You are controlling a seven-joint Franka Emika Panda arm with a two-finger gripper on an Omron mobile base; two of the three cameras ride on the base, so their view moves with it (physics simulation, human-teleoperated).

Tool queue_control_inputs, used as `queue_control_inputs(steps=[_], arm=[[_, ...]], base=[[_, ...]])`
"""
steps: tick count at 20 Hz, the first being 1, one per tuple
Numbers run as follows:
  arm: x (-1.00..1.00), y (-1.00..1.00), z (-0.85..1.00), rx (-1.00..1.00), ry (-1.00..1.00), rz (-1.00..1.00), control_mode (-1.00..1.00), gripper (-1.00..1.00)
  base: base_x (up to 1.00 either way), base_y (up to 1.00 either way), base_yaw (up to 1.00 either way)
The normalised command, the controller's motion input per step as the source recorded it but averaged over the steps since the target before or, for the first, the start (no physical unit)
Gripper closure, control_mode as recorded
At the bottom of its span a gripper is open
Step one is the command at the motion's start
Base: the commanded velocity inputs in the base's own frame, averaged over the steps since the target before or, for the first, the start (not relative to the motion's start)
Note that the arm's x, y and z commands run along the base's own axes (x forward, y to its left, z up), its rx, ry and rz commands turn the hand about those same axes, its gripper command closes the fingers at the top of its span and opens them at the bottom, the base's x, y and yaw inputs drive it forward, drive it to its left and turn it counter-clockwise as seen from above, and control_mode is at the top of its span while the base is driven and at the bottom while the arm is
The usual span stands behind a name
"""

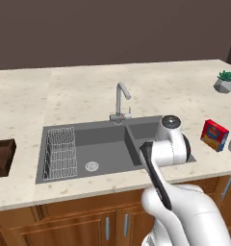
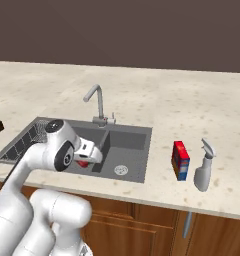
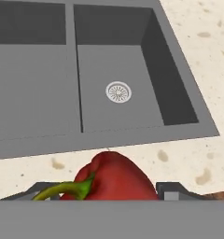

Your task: Pick up all produce items and place them in the sink. Turn on the sink faucet to wash them. Then turn the sink off and put them in the tray.

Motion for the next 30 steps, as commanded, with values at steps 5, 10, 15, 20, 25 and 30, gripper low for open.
queue_control_inputs(steps=[5, 10, 15, 20, 25, 30], arm=[[0.44, 0.93, 0.01, 0.0, -0.03, 0.0, -1.0, 1.0], [0.55, 0.78, 0.0, 0.0, 0.0, 0.0, -1.0, 1.0], [0.74, 0.68, 0.0, 0.0, 0.06, 0.0, -1.0, 1.0], [0.8, 0.59, 0.0, 0.0, 0.12, 0.0, -1.0, 1.0], [0.75, 0.48, 0.0, 0.0, 0.17, 0.0, -1.0, 1.0], [0.55, 0.35, -0.11, 0.0, 0.18, -0.01, -1.0, 1.0]], base=[[0.0, 0.0, 0.0], [0.0, 0.0, 0.0], [0.0, 0.0, 0.0], [0.0, 0.0, 0.0], [0.0, 0.0, 0.0], [0.0, 0.0, 0.0]])
